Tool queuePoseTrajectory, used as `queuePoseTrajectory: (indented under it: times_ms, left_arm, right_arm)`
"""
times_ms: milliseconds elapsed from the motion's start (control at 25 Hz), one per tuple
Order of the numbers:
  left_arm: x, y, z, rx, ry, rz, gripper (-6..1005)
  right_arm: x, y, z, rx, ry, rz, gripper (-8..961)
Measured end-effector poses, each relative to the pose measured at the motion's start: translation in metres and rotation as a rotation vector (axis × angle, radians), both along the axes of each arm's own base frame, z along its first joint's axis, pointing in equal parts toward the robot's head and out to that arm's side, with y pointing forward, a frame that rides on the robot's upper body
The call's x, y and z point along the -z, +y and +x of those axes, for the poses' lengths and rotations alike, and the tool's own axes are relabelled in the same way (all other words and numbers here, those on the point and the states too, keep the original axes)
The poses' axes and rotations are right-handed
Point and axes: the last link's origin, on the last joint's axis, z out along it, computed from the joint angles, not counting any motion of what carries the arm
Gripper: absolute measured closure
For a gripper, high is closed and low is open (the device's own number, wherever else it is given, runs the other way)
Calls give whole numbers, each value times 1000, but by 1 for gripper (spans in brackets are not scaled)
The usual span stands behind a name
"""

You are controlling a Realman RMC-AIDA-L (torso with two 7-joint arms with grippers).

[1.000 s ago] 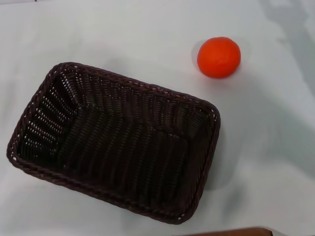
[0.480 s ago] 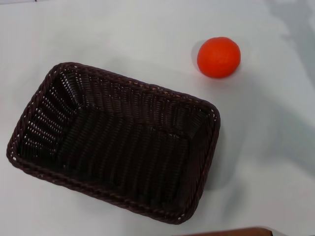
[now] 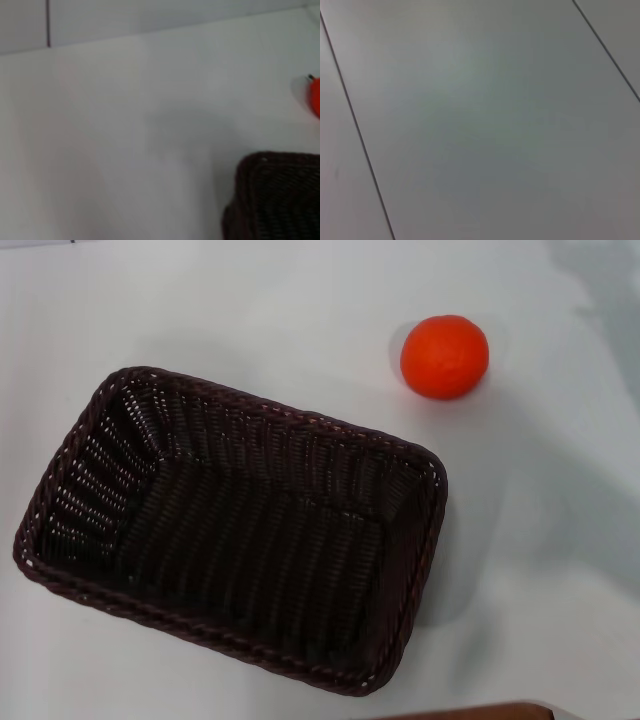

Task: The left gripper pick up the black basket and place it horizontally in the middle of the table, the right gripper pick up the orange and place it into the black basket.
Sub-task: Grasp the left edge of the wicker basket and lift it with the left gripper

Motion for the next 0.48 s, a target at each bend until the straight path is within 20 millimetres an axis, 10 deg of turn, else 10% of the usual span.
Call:
queuePoseTrajectory:
  times_ms: [480]
  left_arm:
    - [26,5,19,-26,-23,-57,197]
  right_arm:
    - [-1,4,2,23,2,-1,236]
